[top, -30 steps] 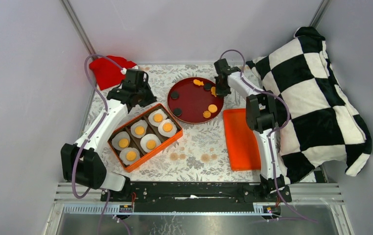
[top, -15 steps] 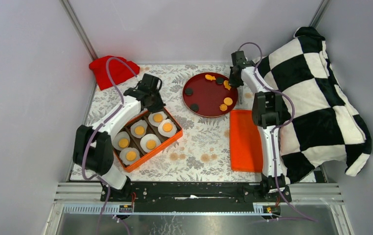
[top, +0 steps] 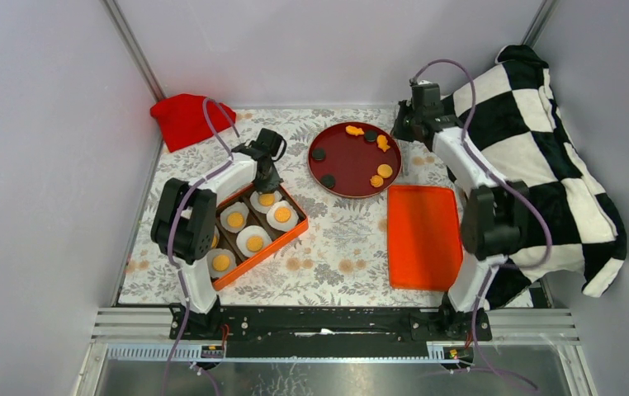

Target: Pack the cookies

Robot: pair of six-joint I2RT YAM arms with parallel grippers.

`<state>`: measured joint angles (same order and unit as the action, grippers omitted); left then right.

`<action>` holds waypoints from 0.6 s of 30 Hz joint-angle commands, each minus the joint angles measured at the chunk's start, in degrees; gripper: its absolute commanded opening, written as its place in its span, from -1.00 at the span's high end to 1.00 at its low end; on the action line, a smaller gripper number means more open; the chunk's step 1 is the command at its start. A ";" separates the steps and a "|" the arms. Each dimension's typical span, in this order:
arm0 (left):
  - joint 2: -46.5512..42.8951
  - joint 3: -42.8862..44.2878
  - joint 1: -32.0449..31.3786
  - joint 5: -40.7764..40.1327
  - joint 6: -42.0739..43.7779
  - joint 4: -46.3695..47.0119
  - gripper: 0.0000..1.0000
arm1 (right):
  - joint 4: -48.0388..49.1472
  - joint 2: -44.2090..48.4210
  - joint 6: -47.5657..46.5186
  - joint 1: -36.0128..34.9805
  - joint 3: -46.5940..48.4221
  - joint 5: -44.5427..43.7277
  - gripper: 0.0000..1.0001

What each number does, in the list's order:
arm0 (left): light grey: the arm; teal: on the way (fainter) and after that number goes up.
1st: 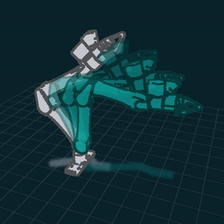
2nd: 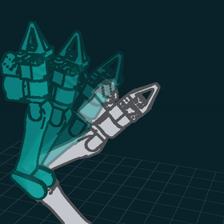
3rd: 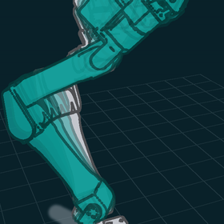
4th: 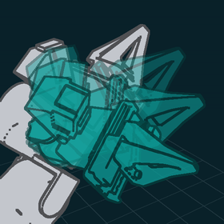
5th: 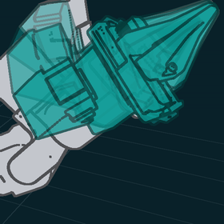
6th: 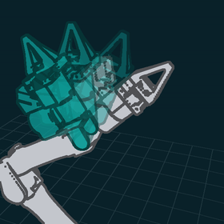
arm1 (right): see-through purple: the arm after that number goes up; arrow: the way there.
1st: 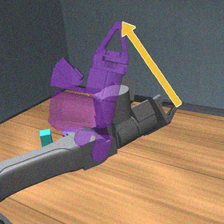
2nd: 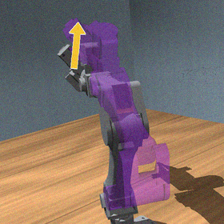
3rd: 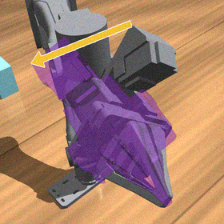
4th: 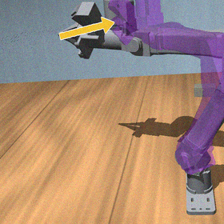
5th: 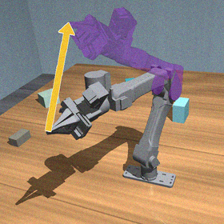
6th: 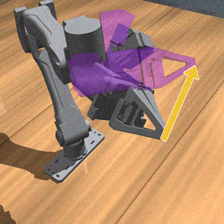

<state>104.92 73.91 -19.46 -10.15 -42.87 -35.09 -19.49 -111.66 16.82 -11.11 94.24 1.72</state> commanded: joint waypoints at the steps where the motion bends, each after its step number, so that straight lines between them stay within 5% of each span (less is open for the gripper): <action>1: 5.51 7.17 -0.22 -6.19 -0.93 1.56 1.00 | 3.61 16.84 2.62 -1.79 -9.51 5.02 0.88; 7: 11.48 13.79 -0.22 -5.69 -1.02 2.04 1.00 | -9.80 24.15 1.10 -6.39 -17.50 -0.46 0.73; 14: 15.75 19.32 -0.31 -1.46 1.09 4.64 1.00 | -9.85 30.96 5.88 -8.15 -35.73 -2.09 0.32; 18: 18.63 22.45 -0.31 2.54 3.21 7.89 1.00 | -9.92 31.66 7.59 -8.19 -41.12 -3.37 0.30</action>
<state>120.79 92.51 -19.46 -11.70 -42.26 -33.87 -28.64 -83.94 21.37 -19.18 55.99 0.75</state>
